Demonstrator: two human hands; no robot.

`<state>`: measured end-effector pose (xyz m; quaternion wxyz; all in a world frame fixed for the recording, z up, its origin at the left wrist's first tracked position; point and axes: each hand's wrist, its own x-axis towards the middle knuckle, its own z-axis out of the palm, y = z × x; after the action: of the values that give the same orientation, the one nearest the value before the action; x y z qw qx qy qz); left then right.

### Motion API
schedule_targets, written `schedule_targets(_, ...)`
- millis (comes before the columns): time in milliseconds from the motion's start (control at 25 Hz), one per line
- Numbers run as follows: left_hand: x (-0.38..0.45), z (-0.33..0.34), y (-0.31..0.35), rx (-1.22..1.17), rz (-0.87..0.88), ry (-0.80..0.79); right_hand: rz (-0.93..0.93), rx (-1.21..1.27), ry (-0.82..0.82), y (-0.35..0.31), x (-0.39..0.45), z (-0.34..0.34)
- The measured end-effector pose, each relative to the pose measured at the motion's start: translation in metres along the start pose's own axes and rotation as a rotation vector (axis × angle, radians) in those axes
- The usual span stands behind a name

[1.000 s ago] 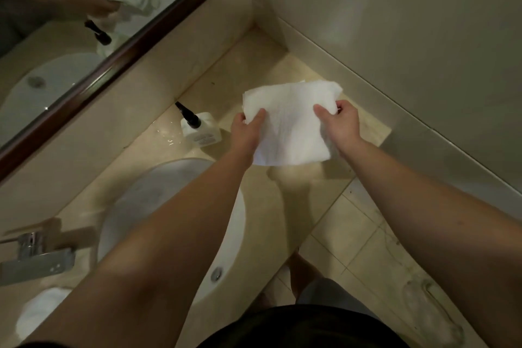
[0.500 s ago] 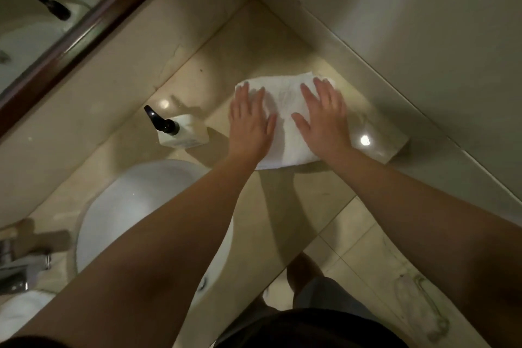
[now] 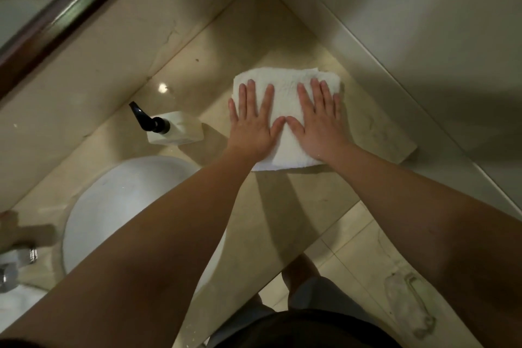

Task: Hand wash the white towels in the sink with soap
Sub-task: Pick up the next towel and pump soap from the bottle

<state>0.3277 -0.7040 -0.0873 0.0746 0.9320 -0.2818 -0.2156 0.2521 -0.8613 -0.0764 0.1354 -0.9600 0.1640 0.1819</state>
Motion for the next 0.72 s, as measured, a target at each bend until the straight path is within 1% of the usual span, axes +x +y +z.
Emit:
schedule_targets(80, 0.003, -0.014, 0.001, -0.008, -0.007, -0.112, -0.003, 0.017, -0.080, 0.001, 0.000, -0.010)
schedule_targets(160, -0.003, -0.029, -0.002, 0.012, 0.009, -0.155, 0.004, -0.008, -0.152, -0.002, -0.002, -0.024)
schedule_targets(240, -0.023, -0.040, -0.008, 0.030, 0.014, -0.150, 0.021, -0.052, -0.163, -0.009, -0.010, -0.039)
schedule_targets(320, -0.058, -0.042, -0.018, 0.083, -0.011, -0.112, -0.009, -0.084, -0.111, -0.023, -0.027, -0.044)
schedule_targets(400, -0.092, -0.045, -0.028, 0.024, -0.055, -0.097, -0.046, -0.089, -0.086, -0.042, -0.051, -0.044)
schedule_targets(480, -0.125, -0.050, -0.039, -0.047, -0.077, -0.087, -0.058, -0.076, -0.096, -0.065, -0.077, -0.042)
schedule_targets(600, -0.176, -0.057, -0.061, -0.093, -0.116, -0.042, -0.080, -0.064, -0.106, -0.109, -0.116, -0.039)
schedule_targets(720, -0.234, -0.057, -0.090, -0.105, -0.148, 0.000, -0.161, -0.096, -0.085, -0.157, -0.153, -0.031)
